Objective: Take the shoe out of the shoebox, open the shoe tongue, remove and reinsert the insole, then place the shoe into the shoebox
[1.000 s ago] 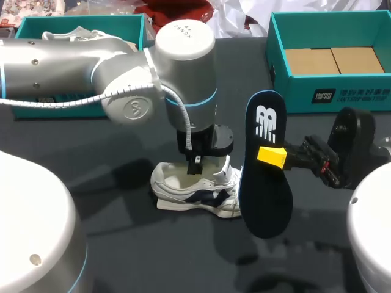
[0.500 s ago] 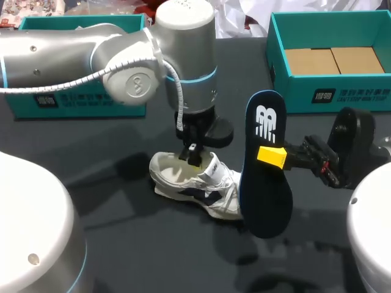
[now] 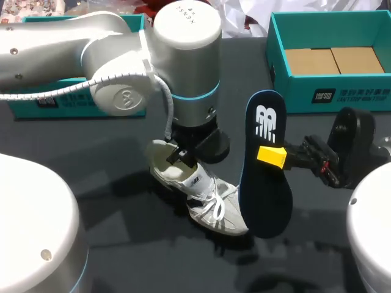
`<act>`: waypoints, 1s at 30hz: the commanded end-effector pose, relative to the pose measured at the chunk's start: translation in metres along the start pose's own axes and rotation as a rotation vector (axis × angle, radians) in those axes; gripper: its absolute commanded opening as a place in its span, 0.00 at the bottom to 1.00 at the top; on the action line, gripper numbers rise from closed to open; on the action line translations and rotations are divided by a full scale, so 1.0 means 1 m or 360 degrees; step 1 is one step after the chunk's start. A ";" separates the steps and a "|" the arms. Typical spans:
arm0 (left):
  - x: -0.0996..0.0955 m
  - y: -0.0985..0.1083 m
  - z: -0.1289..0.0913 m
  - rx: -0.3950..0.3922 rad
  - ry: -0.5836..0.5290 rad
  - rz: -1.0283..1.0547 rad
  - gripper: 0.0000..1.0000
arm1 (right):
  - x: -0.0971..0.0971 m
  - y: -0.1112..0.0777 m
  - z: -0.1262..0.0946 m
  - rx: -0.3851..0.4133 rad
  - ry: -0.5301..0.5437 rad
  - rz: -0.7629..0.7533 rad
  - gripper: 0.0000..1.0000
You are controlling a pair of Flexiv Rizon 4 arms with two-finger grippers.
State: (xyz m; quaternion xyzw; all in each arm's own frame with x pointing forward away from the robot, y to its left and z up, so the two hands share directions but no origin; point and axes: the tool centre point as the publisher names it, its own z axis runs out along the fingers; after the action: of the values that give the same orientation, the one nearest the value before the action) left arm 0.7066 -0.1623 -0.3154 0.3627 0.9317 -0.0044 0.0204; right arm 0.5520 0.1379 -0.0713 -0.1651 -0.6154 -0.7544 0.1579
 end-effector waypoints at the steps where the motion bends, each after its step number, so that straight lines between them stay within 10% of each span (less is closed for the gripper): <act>1: 0.004 0.006 -0.009 0.0046 -0.0100 0.0199 0.00 | 0.004 0.000 0.000 0.0000 -0.0013 0.0001 0.00; 7: 0.000 0.007 -0.024 0.0324 -0.0160 0.0895 0.00 | 0.004 0.000 0.000 0.0000 -0.0013 0.0001 0.00; 20: -0.003 0.010 -0.024 0.0410 -0.0135 0.0977 0.00 | 0.004 0.000 0.000 0.0000 -0.0013 0.0001 0.00; 30: 0.001 -0.002 -0.027 0.0216 -0.0071 0.1209 0.00 | 0.004 0.000 0.000 0.0000 -0.0013 0.0001 0.00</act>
State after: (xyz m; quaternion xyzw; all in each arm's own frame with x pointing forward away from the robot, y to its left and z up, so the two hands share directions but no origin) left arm 0.7088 -0.1541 -0.2934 0.6796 0.7282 -0.0872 0.0168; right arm 0.5522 0.1377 -0.0710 -0.1653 -0.6154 -0.7543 0.1580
